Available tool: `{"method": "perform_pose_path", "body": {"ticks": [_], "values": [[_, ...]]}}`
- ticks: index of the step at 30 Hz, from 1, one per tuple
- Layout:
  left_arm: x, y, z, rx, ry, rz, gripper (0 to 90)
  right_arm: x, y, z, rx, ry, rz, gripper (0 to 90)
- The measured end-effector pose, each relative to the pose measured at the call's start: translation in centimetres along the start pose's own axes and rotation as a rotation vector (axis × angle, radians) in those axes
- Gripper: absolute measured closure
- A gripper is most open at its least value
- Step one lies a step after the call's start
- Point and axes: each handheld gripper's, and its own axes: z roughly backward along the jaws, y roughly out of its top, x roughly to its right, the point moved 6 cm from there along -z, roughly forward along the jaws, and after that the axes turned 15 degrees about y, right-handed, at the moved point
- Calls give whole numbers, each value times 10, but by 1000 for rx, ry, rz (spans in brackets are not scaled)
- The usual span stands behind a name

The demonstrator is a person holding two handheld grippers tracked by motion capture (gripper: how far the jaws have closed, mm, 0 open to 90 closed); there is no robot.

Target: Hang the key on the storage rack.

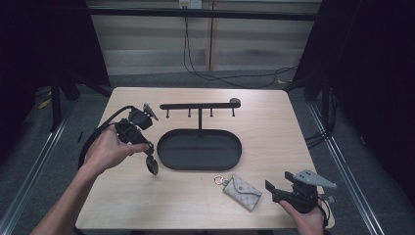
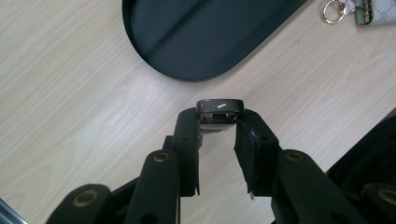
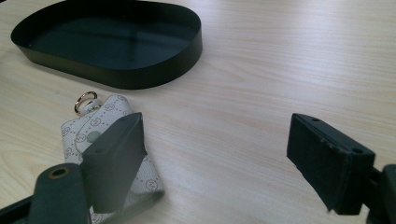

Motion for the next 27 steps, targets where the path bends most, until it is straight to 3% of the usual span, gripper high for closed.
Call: {"method": "perform_pose_path", "body": {"ticks": [8,14,27], "values": [[-5,8,7,-38,18,-10,707,0,0,0,0,0,0,192],[-7,14,11,-48,1,-22,707,0,0,0,0,2,1,191],[-17,33,19,-62,-6,13,707,0,0,0,2,3,-2,191]]}}
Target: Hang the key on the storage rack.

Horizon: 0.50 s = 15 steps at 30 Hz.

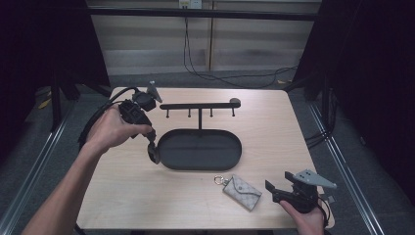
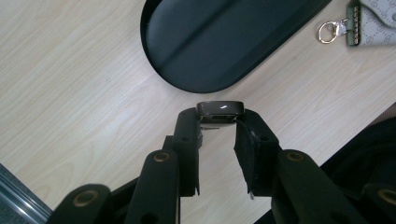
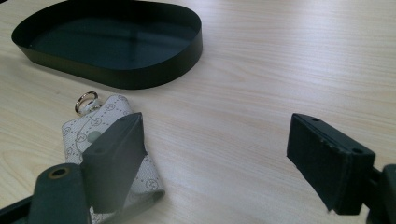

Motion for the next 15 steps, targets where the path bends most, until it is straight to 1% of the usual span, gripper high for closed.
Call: {"method": "perform_pose_path", "body": {"ticks": [3,5,7,10,11,12,13,14,15], "values": [[-1,5,-1,-4,-11,1,707,0,0,0,-1,1,1,191],[-2,8,-1,-11,-6,2,707,0,0,0,1,2,-1,191],[-4,12,-2,-10,-12,12,707,0,0,0,1,1,-1,192],[-5,18,-4,-18,-8,17,707,0,0,0,4,3,-4,191],[-5,20,-5,-20,-9,20,707,0,0,1,3,4,-4,192],[-4,21,-6,-23,-1,20,707,0,0,1,3,5,-7,191],[-3,22,-8,-23,-4,21,707,0,0,1,3,5,-7,191],[-3,23,-9,-31,-4,15,707,0,0,0,3,7,-7,191],[-3,25,-10,-31,-1,20,707,0,0,0,4,7,-8,191]]}}
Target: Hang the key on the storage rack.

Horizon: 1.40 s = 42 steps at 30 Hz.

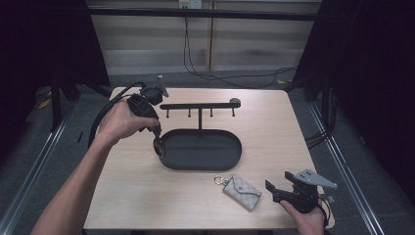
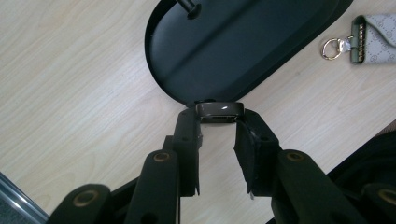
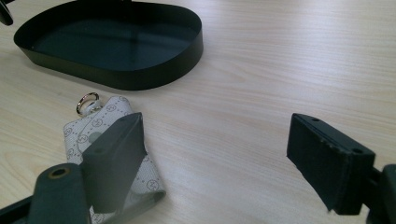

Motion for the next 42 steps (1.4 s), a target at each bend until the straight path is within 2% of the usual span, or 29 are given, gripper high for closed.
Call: {"method": "perform_pose_path", "body": {"ticks": [4,9,11,14,15,16,20,23,30,33,34,37,42], "values": [[-2,8,-1,5,-7,7,707,0,0,0,0,1,2,191],[-1,17,-4,-8,17,18,707,0,0,-1,-5,3,3,191],[-1,20,-7,-17,12,21,707,0,0,-1,-7,2,4,191],[-3,25,-12,-23,23,35,707,0,0,0,-3,3,2,191],[-5,27,-12,-24,39,41,707,0,0,-1,-3,4,1,191],[-6,28,-13,-25,33,46,707,0,0,-1,-5,4,2,191],[-8,33,-12,-45,56,42,707,0,0,-2,-8,9,3,192],[-9,38,-11,-36,47,56,707,0,-1,-1,-8,10,6,191],[-8,44,-18,-69,45,71,705,0,-1,-2,-14,16,8,191],[-7,47,-21,-62,32,80,705,0,-1,-2,-13,14,5,191],[-8,48,-21,-62,36,72,705,0,-1,-2,-12,17,5,191],[-8,50,-23,-70,48,82,705,0,-1,-2,-16,17,6,191],[-7,53,-24,-63,44,88,704,0,-1,-2,-15,19,5,192]]}}
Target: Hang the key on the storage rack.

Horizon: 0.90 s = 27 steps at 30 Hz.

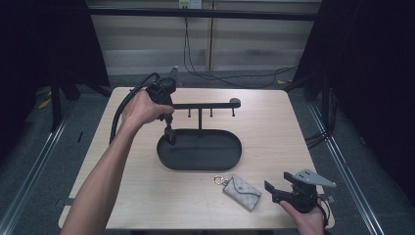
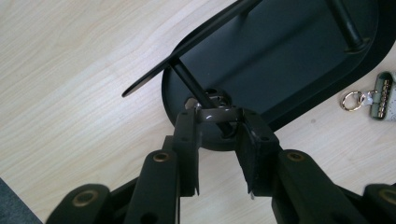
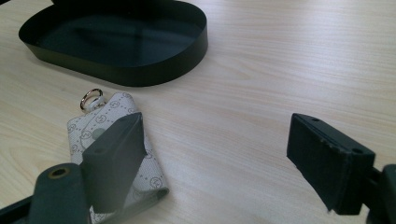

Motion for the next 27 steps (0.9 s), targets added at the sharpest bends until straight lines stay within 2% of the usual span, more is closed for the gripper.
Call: {"method": "perform_pose_path", "body": {"ticks": [3,6,9,14,16,21,24,25,26,27], "values": [[-2,1,-1,11,8,17,704,0,0,-1,-3,3,1,192],[-3,2,-3,19,-15,35,703,0,0,-1,-4,1,-2,192],[-4,3,-3,37,-13,52,681,0,0,-1,-5,1,-1,192],[-4,2,-5,51,-16,60,542,0,0,-1,-5,1,-1,192],[-4,0,-5,49,1,60,457,0,0,-1,-5,1,-2,192],[-1,-2,-4,70,-22,54,399,0,0,-2,-8,2,0,192],[-1,-5,-1,103,-38,48,367,1,0,-2,-8,2,-6,192],[-2,-7,0,109,-43,45,320,2,0,-3,-6,1,-12,192],[-3,-9,0,115,-51,49,309,2,0,-3,-8,-2,-12,192],[-7,-13,1,143,-52,60,288,2,0,-3,-9,-2,-14,192]]}}
